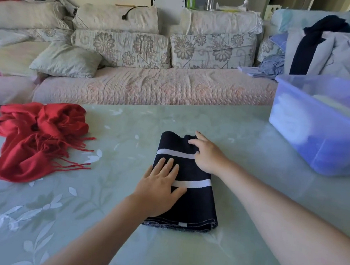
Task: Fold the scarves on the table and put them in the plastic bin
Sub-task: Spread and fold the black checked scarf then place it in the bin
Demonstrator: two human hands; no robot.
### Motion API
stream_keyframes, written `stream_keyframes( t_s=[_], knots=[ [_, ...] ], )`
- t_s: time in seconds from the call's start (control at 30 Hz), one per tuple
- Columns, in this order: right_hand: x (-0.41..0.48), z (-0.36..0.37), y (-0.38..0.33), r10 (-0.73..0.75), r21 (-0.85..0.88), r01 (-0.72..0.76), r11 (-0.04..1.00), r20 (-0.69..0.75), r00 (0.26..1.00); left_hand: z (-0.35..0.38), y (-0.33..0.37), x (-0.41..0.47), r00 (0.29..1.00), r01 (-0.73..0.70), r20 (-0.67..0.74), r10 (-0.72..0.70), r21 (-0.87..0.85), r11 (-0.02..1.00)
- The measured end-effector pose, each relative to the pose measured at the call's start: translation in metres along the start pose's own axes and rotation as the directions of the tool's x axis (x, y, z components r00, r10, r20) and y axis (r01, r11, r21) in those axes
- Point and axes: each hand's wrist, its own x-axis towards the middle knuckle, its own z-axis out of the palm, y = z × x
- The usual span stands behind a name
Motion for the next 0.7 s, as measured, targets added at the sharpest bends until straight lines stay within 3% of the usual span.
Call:
stream_keyframes(
  t_s=[0.1, 0.17, 0.23, 0.33, 0.4, 0.5, 0.6, 0.7],
  knots=[
    [0.009, 0.004, -0.003, -0.048, -0.28, 0.037, 0.959, -0.032, 0.998, 0.0, -0.002, -0.002, 1.0, 0.029, 0.009, -0.03, 0.108, 0.994],
    [0.01, 0.009, 0.003, 0.041, -0.444, -0.028, 0.895, 0.021, 0.999, 0.001, -0.003, -0.003, 0.999, 0.028, 0.02, -0.03, 0.124, 0.992],
    [0.005, 0.012, 0.009, 0.121, -0.495, -0.076, 0.866, 0.061, 0.991, 0.002, -0.005, -0.005, 1.0, 0.01, 0.003, -0.01, 0.076, 0.997],
    [-0.002, 0.006, 0.001, 0.072, -0.603, -0.036, 0.797, 0.036, 0.997, 0.006, -0.013, -0.007, 0.989, -0.097, -0.107, 0.102, 0.053, 0.994],
    [-0.01, 0.003, -0.01, -0.012, -0.619, 0.027, 0.785, 0.028, 1.0, 0.005, -0.018, -0.011, 0.967, -0.204, -0.144, 0.208, 0.044, 0.978],
    [-0.037, 0.014, -0.023, -0.125, -0.532, 0.159, 0.832, 0.1, 0.987, 0.005, -0.025, -0.021, 0.948, -0.305, -0.089, 0.306, 0.02, 0.952],
    [-0.072, 0.028, -0.028, -0.171, -0.406, 0.239, 0.882, 0.196, 0.965, 0.006, -0.03, -0.032, 0.941, -0.33, -0.053, 0.333, 0.059, 0.942],
    [-0.093, 0.028, -0.021, -0.158, -0.421, 0.225, 0.879, 0.188, 0.969, 0.002, -0.032, -0.041, 0.938, -0.345, -0.022, 0.346, 0.043, 0.938]
  ],
)
